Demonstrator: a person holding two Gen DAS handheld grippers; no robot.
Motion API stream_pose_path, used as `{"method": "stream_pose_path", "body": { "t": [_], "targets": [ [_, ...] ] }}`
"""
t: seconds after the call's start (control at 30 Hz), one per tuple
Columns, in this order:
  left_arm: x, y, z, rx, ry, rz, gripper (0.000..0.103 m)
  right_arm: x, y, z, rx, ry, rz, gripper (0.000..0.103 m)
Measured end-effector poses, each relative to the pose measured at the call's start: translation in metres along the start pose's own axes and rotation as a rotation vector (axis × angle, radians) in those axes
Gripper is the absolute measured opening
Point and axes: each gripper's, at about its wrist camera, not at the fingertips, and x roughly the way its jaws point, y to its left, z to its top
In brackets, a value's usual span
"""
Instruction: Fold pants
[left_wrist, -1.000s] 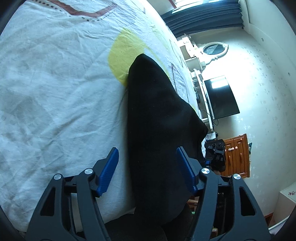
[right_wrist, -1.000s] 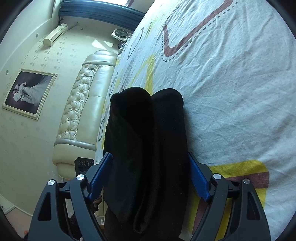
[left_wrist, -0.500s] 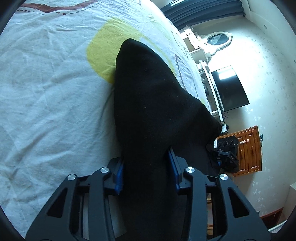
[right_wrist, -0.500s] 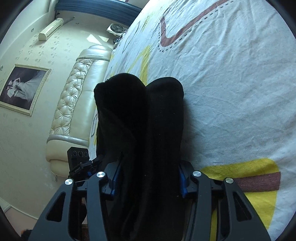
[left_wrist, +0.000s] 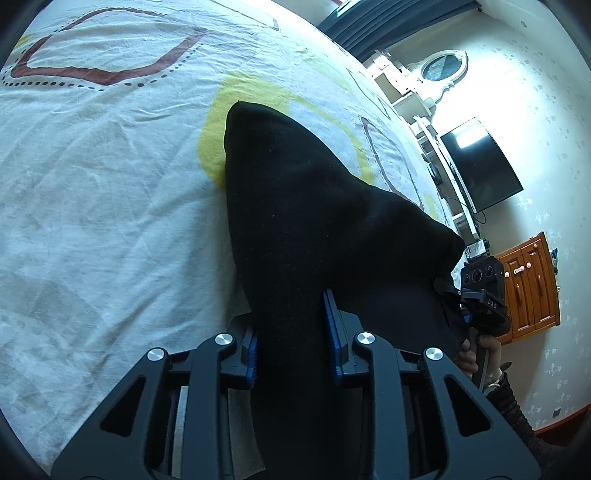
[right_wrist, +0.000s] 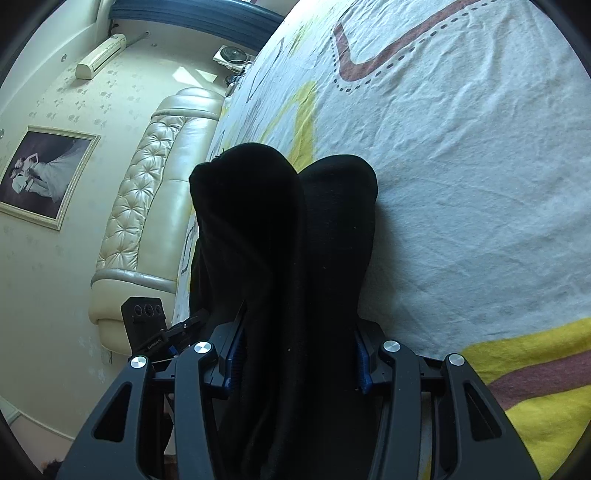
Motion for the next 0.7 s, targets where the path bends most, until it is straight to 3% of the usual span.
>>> {"method": "stream_pose_path", "body": {
  "t": [0.7],
  "targets": [
    [-0.023, 0.02, 0.0, -0.006, -0.022, 0.008, 0.027, 0.017, 0.004, -0.003, 0.014, 0.0, 0.018, 0.047]
  ]
}}
